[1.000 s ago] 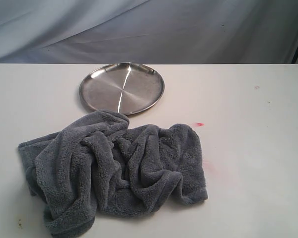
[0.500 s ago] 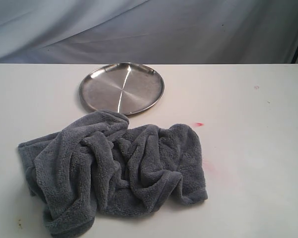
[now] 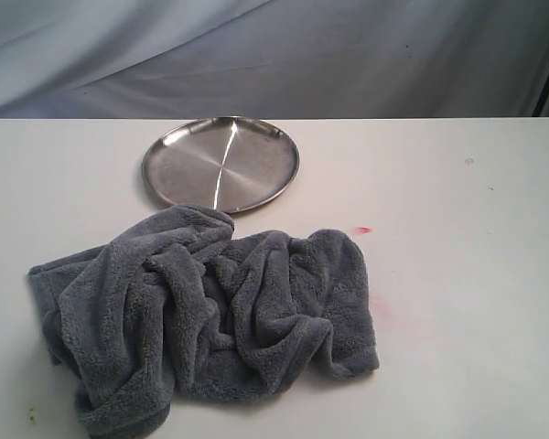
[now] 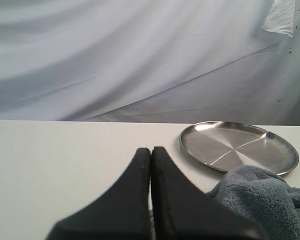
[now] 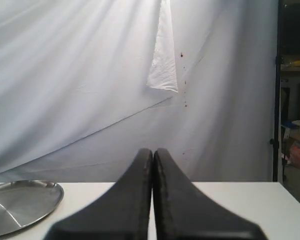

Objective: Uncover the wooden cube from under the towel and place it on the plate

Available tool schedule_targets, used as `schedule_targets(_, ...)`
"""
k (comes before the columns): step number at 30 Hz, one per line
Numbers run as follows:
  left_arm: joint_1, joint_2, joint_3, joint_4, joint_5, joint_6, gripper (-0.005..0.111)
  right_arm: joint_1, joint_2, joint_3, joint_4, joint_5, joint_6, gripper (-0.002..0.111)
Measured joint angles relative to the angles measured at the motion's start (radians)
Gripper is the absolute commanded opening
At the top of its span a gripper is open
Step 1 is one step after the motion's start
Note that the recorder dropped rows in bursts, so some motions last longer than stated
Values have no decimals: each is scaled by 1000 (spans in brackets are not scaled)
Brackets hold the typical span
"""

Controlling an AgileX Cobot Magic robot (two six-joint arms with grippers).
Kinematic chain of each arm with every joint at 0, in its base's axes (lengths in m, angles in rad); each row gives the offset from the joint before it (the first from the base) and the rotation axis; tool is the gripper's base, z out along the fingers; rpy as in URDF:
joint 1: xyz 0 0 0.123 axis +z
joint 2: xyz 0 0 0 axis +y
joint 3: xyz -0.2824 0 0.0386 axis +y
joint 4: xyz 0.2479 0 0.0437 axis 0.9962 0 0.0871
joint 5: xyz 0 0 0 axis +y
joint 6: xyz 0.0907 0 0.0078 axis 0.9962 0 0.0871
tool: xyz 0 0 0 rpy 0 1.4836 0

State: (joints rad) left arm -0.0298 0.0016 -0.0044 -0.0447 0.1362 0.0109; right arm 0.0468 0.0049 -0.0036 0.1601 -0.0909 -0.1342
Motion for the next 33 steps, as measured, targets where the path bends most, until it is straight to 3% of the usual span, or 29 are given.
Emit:
schedule_targets(10, 0, 0, 0, 0, 0, 0, 1, 0, 0, 0, 176, 34, 29, 0)
schedule_targets(22, 0, 0, 0, 0, 0, 0, 1, 0, 0, -57, 229, -104, 153, 0)
schedule_targets(26, 0, 0, 0, 0, 0, 0, 1, 0, -2, -186, 167, -24, 159, 0)
schedule_targets(33, 0, 0, 0, 0, 0, 0, 1, 0, -4, -419, 109, 302, 126, 0)
